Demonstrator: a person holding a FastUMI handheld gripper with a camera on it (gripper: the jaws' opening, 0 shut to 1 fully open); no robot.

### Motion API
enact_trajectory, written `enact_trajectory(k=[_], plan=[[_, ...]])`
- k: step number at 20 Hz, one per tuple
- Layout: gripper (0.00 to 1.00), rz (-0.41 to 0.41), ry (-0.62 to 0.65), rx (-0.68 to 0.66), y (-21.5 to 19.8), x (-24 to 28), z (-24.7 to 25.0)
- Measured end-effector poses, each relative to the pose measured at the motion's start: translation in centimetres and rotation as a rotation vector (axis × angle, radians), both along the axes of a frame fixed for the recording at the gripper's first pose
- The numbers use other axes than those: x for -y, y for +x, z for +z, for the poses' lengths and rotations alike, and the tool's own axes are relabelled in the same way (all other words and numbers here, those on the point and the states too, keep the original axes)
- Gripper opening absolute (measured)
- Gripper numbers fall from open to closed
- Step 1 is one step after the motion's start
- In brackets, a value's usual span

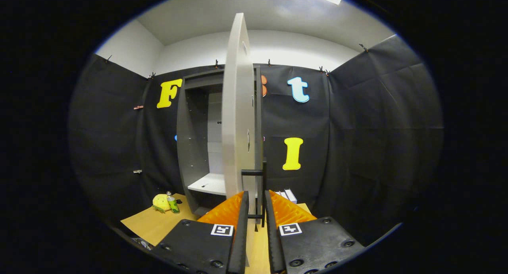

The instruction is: Open the shoe cabinet door, grab the shoes and put them into the shoe cabinet, then close the shoe cabinet door.

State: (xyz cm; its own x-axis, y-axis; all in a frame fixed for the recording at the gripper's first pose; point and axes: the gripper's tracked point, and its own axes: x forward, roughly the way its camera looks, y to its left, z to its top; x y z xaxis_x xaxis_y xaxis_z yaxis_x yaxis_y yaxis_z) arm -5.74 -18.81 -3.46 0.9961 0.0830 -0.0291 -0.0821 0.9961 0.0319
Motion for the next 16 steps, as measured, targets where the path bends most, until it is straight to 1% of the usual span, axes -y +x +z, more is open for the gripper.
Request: enact_trajectory(k=[5,9,12,16], plan=[[0.27,0.044,-0.008,-0.018,-2.5,-3.9,-0.9],[0.27,0.096,0.011,-0.057,-2.4,-8.7,-3.1],[0.27,0.104,0.013,-0.116,-1.7,-12.4,-6.4],[0.27,0.082,0.016,-0.217,0.0,-17.5,-11.9]])
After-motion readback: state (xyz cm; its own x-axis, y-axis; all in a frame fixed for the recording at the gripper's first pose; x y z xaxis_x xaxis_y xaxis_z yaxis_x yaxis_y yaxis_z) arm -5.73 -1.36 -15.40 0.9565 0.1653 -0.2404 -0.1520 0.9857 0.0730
